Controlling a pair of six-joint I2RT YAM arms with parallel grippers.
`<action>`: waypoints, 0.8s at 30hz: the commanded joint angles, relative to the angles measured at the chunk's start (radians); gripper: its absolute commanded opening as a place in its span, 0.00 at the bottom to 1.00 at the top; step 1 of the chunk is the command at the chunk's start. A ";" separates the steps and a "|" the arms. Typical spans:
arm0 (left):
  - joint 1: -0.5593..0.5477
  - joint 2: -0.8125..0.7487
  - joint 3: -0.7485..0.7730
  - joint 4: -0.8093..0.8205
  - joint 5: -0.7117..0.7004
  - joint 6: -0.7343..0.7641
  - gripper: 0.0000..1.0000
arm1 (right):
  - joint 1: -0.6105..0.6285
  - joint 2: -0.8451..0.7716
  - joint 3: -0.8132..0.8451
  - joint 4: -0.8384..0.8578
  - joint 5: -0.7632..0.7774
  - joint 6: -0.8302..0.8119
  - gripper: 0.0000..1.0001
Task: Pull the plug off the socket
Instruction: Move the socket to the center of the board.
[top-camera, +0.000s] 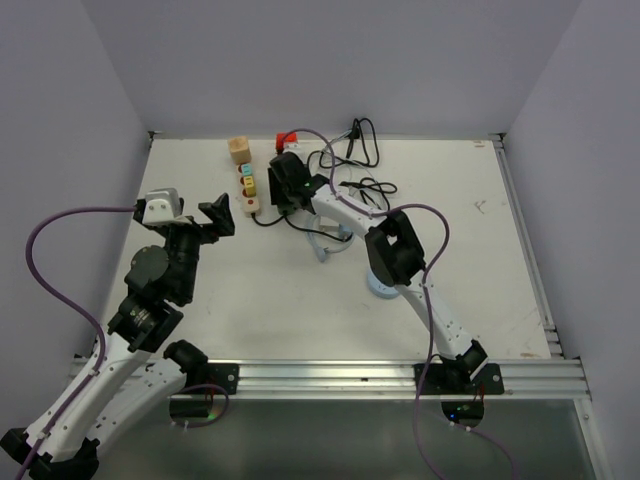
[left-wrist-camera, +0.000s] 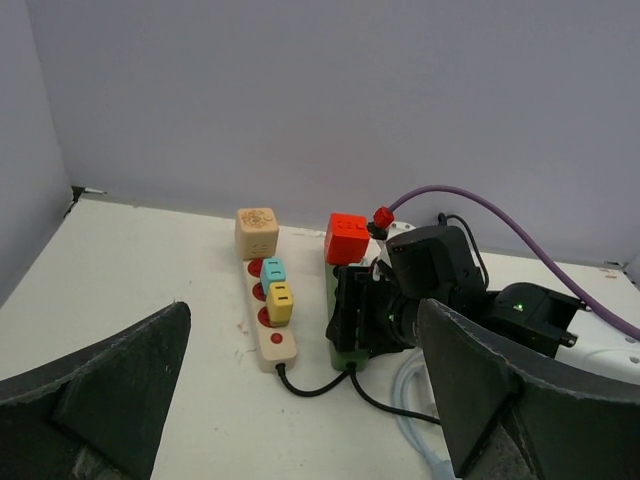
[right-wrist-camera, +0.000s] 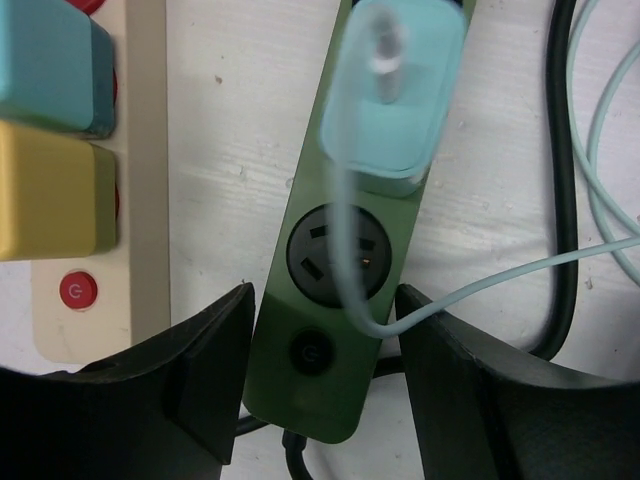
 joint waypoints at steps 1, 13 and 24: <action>-0.006 -0.010 -0.004 0.050 0.007 -0.012 0.99 | 0.022 0.023 0.024 -0.049 0.009 -0.013 0.63; -0.007 -0.010 -0.005 0.052 0.026 -0.010 1.00 | 0.028 -0.009 -0.008 -0.044 0.052 -0.027 0.37; -0.009 -0.005 -0.013 0.056 0.010 0.004 1.00 | 0.029 -0.321 -0.183 -0.045 0.062 -0.080 0.00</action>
